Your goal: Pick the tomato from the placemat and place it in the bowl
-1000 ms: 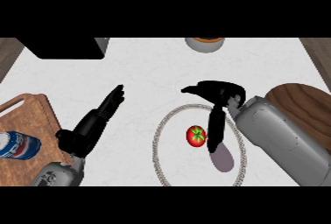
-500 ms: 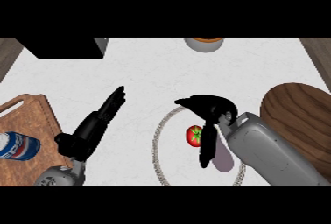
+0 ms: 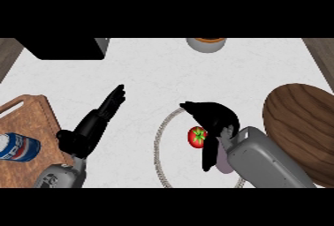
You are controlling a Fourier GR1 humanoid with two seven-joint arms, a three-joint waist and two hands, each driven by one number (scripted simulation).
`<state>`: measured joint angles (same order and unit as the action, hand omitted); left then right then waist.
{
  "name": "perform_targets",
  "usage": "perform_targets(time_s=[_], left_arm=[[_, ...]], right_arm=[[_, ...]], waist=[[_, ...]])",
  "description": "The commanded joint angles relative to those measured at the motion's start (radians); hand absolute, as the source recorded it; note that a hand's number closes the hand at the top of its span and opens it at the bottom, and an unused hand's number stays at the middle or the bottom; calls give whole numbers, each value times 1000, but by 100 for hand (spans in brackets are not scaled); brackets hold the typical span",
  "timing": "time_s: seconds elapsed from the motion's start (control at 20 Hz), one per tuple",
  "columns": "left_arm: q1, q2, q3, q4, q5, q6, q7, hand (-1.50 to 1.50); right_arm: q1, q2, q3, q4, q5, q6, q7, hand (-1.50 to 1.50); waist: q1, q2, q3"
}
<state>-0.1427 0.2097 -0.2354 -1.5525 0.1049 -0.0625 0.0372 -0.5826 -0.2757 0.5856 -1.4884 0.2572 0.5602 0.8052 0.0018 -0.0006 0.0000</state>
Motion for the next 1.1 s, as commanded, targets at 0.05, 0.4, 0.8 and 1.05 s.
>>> perform_targets(time_s=[0.05,0.4,0.8,1.05], left_arm=[[44,0,2,-84,8,-31,36,0],[21,-66,0,-39,-57,-13,20,0],[-20,-54,89,67,-46,-90,-28,0],[-10,-112,53,-57,-83,-37,106,0]], right_arm=[[81,-18,27,-14,163,-38,-60,-150],[98,29,-32,91,281,-52,-140,-150],[121,126,-61,222,377,-44,-215,-150],[106,190,-118,248,420,-52,-241,-150]], waist=[[2,-1,0],[2,1,0],[0,2,0],[1,1,0]])
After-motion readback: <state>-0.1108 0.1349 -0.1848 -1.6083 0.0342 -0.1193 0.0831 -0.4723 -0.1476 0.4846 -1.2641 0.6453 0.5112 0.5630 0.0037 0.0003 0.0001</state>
